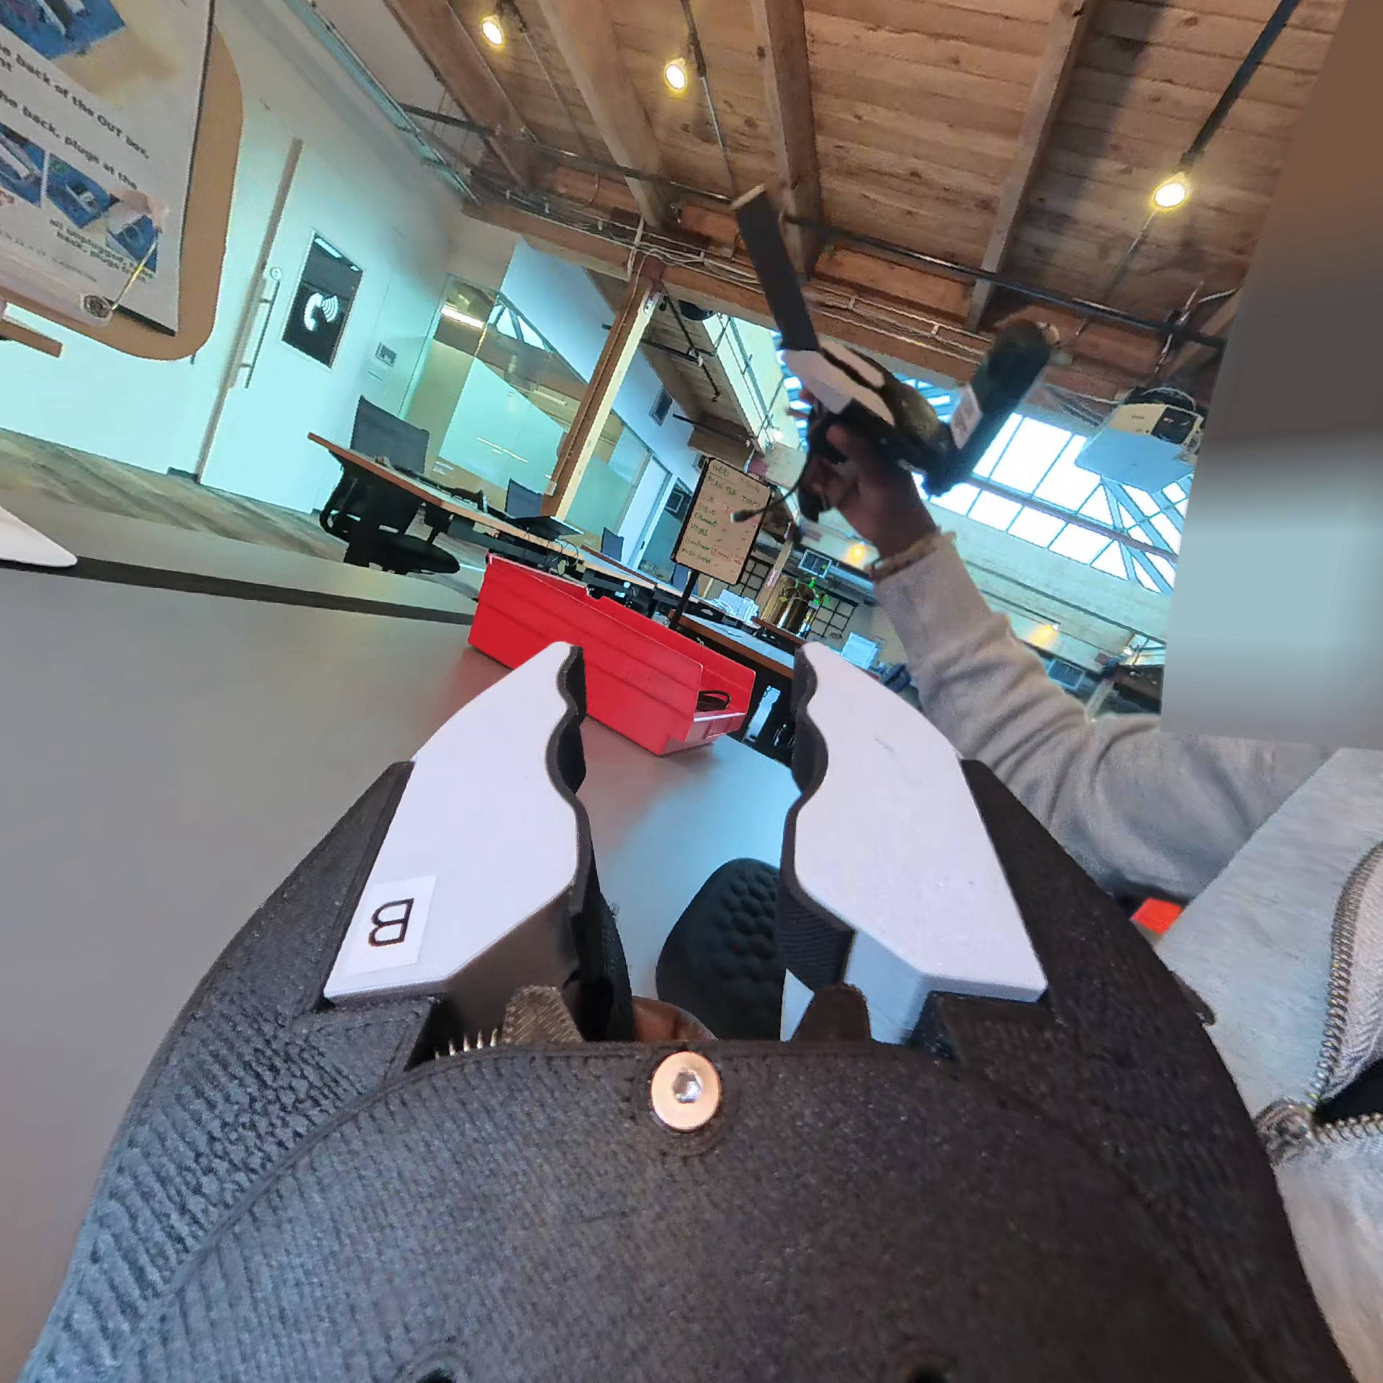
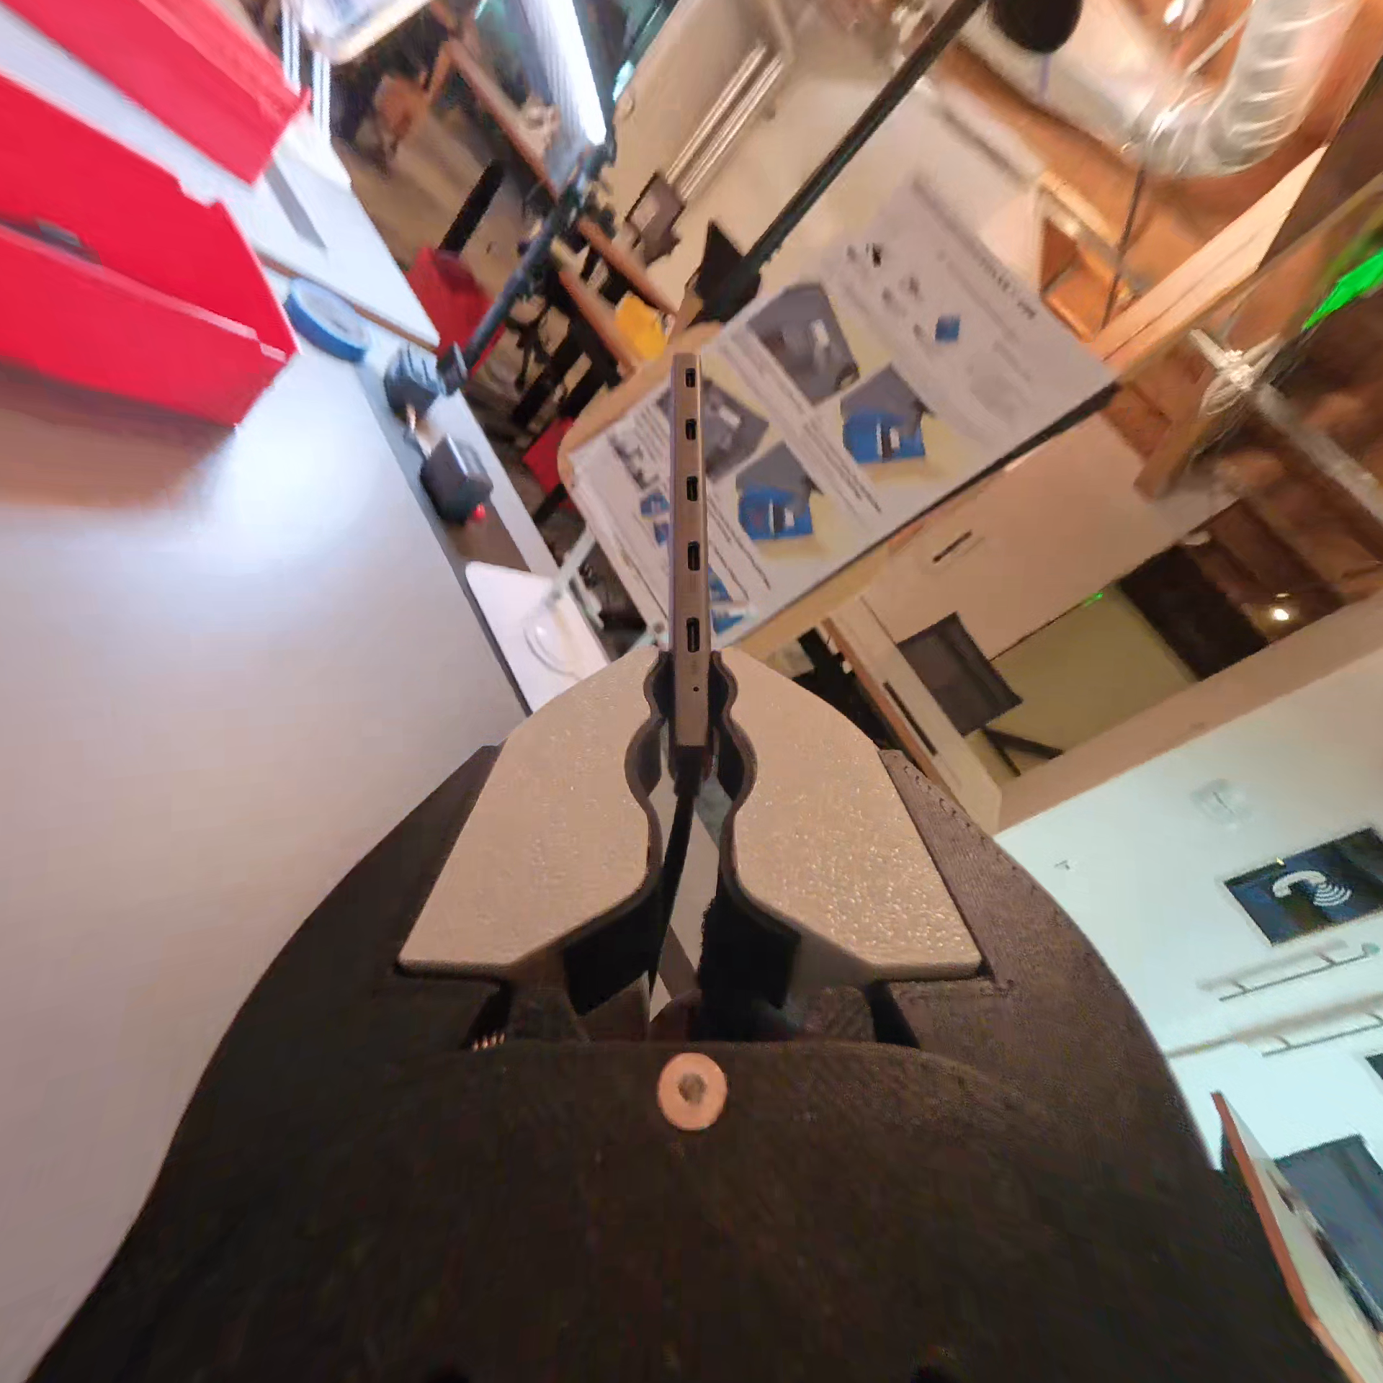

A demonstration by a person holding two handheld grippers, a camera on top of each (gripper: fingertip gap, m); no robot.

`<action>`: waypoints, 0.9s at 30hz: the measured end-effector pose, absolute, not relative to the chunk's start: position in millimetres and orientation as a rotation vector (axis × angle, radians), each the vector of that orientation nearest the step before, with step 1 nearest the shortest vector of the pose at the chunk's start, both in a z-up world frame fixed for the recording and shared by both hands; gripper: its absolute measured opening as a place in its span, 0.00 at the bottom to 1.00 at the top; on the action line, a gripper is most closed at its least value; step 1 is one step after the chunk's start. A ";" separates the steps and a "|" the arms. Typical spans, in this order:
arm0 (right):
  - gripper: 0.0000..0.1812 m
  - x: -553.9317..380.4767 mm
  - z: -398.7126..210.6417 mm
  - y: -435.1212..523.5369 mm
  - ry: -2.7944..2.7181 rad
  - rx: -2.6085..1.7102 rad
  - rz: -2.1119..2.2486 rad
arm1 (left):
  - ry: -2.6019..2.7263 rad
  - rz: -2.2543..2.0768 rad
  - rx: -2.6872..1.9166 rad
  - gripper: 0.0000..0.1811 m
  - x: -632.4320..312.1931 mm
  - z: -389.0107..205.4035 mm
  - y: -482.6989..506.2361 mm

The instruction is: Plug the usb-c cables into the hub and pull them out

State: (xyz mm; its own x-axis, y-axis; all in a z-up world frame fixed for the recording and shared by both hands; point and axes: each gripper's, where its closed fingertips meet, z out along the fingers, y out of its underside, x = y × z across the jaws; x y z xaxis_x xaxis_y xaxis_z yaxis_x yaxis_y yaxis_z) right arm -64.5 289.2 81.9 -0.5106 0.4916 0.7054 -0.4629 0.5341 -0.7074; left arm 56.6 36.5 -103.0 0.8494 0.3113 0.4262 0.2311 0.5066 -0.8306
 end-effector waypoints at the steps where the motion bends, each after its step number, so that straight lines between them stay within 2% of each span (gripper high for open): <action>1: 0.05 -76.0 82.5 301.3 -1.786 -0.001 1.150 | -0.582 0.047 -1.059 0.29 56.5 -103.6 37.3; 6: 0.05 -144.4 29.3 375.7 -2.096 -0.038 0.893 | -0.586 0.055 -1.058 0.29 55.8 -104.0 36.7; 11: 0.05 -184.5 -23.7 460.1 -2.337 -0.101 0.253 | -0.596 0.041 -1.072 0.29 53.7 -106.5 39.2; 17: 0.05 -199.2 -60.8 501.7 -2.514 -0.009 -0.314 | -0.603 0.028 -1.073 0.29 52.6 -107.4 39.7; 20: 0.05 -209.6 -81.9 497.1 -2.572 -0.004 -0.366 | -0.604 0.025 -1.076 0.29 52.6 -108.0 40.1; 27: 0.05 -230.5 -116.2 481.3 -2.661 -0.113 -0.120 | -0.607 0.020 -1.087 0.29 52.2 -109.6 41.6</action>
